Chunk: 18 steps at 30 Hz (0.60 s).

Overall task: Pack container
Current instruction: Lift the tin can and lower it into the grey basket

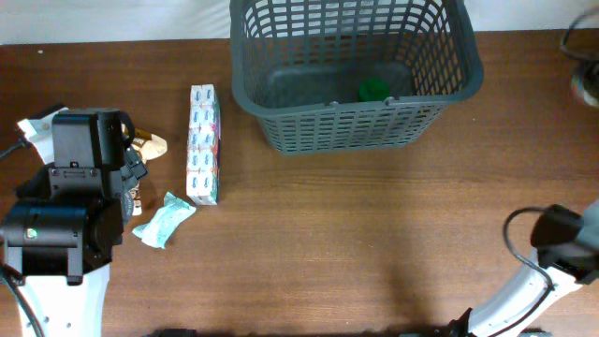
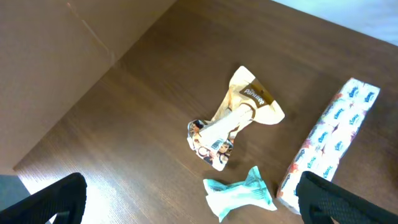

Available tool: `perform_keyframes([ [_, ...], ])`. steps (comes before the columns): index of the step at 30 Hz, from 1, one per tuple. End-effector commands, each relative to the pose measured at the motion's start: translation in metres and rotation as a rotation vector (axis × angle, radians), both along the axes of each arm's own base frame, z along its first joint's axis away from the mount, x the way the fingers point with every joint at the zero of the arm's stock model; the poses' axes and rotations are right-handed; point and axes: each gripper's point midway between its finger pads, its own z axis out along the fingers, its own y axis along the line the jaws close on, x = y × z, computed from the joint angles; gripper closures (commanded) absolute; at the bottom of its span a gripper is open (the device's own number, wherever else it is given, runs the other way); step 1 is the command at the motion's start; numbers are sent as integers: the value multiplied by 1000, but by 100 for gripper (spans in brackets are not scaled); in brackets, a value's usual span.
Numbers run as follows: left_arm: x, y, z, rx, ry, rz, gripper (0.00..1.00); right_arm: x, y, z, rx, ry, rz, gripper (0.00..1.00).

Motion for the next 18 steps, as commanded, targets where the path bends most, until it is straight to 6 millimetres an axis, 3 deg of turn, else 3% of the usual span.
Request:
perform_keyframes([
  [1,0,1,4,-6,-14,8,0,7,71,66,32,-234,138,96],
  [3,0,1,4,-6,-14,8,1,12,112,92,53,-333,220,96],
  [5,0,1,4,-6,-14,8,0,18,151,105,73,-387,301,96],
  [9,0,1,4,-6,-14,8,0,33,226,107,90,-411,465,96],
  [12,0,1,4,-6,-14,8,0,48,260,86,39,-355,496,96],
  [18,0,1,4,-6,-14,8,1,78,309,-1,-65,-131,555,96],
])
